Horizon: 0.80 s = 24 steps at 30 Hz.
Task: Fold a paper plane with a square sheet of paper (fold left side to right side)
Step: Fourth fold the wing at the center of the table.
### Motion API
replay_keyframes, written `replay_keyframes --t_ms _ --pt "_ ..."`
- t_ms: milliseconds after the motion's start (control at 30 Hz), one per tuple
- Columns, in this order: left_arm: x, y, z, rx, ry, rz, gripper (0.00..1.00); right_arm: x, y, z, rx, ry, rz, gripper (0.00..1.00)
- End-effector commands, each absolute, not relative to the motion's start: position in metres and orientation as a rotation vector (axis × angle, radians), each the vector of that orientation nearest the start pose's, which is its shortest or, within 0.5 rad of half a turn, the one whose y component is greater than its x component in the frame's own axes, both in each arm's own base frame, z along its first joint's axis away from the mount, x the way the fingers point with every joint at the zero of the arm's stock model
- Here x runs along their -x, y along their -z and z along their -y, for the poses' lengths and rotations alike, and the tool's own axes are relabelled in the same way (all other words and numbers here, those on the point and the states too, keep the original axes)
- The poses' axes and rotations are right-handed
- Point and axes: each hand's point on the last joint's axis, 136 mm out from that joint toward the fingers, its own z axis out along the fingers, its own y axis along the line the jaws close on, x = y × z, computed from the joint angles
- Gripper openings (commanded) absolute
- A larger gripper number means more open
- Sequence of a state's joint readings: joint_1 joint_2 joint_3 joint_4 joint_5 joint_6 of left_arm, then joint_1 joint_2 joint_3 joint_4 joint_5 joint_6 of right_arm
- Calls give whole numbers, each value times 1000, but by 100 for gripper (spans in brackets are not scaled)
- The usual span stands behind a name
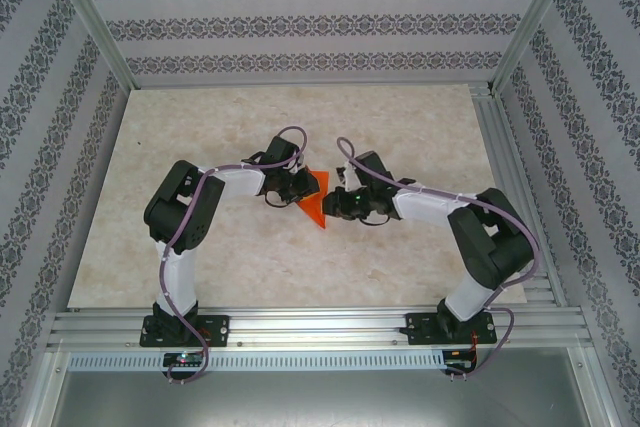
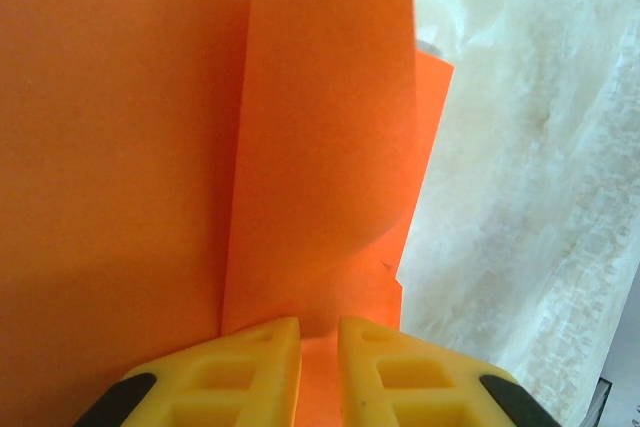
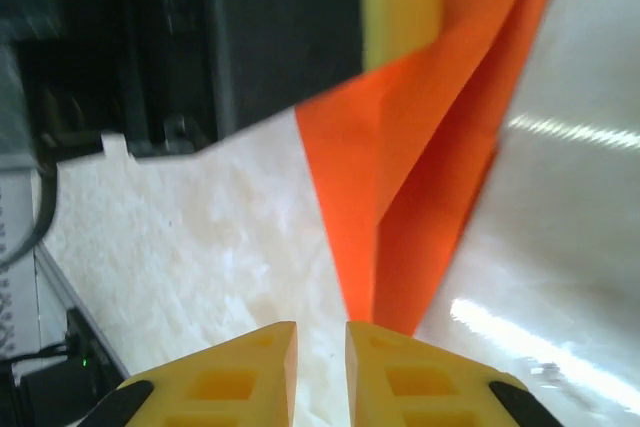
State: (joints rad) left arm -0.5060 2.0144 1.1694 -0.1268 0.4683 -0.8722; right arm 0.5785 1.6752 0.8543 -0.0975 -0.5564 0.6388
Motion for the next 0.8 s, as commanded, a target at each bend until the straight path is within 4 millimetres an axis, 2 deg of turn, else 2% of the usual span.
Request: replay_keyframes --t_ms 0,267,467,767 --pt "-349 29 280 379 892 -2902 21 -283 -75 -317 214 -1251 -2622 19" --pt "-349 28 281 367 891 -2905 21 -292 -51 -316 214 -1162 -2684 19" --pt "-349 28 281 363 886 -2905 21 -286 -37 -310 206 -1129 -2731 19" --pt "-350 27 281 360 882 -2905 21 -281 -27 -307 194 -1117 -2755 19"
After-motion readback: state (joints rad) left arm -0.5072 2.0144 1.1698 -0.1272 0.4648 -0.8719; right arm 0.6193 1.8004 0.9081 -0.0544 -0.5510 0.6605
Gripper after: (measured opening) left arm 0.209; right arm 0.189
